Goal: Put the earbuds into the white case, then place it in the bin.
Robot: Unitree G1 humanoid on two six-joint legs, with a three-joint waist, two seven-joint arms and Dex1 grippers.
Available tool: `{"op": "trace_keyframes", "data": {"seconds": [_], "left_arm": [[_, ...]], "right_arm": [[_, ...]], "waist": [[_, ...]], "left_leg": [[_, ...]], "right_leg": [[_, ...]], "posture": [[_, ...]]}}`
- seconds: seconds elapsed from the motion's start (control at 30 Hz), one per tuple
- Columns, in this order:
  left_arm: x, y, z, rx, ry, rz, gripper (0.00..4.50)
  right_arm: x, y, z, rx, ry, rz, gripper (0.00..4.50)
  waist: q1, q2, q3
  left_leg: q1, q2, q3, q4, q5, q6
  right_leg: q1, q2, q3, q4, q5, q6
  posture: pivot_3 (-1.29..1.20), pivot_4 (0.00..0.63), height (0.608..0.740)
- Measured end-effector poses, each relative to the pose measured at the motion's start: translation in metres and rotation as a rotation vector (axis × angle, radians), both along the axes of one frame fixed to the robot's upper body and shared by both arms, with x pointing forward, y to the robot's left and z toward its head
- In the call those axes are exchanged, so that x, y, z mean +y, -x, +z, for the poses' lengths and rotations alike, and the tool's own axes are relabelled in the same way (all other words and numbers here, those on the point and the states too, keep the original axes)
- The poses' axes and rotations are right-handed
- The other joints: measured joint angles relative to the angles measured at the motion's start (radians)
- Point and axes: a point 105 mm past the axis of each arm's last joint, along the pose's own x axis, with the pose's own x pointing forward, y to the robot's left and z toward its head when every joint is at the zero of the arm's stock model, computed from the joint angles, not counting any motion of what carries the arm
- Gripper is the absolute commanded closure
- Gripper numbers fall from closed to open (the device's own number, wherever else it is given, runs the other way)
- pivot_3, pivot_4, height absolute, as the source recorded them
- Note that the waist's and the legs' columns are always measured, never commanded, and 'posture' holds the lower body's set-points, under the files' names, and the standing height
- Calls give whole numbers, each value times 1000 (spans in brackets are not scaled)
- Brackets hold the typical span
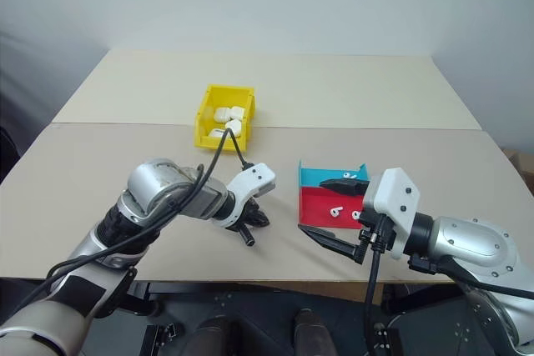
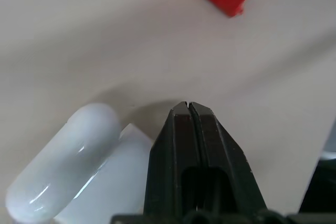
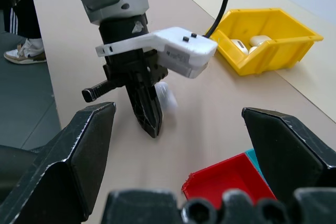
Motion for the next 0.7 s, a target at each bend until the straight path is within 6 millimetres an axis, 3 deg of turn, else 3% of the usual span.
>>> {"op": "trace_keyframes", "data": {"seconds": [0.43, 0.7], "left_arm": [[61, -15, 5, -91, -64, 109, 4468], [91, 6, 15, -272, 108, -38, 4468]], "right_arm": [[1, 1, 1, 0, -3, 10, 0], [4, 5, 0, 7, -7, 30, 0]], "waist": [[-3, 0, 0], [1, 0, 0]], "left_leg": [[1, 1, 0, 0, 0, 0], [0, 1, 3, 0, 0, 0]], "right_leg": [[0, 1, 0, 1, 0, 1], [-2, -1, 1, 0, 1, -2]], "posture": [[0, 150, 740], [0, 150, 740]]}}
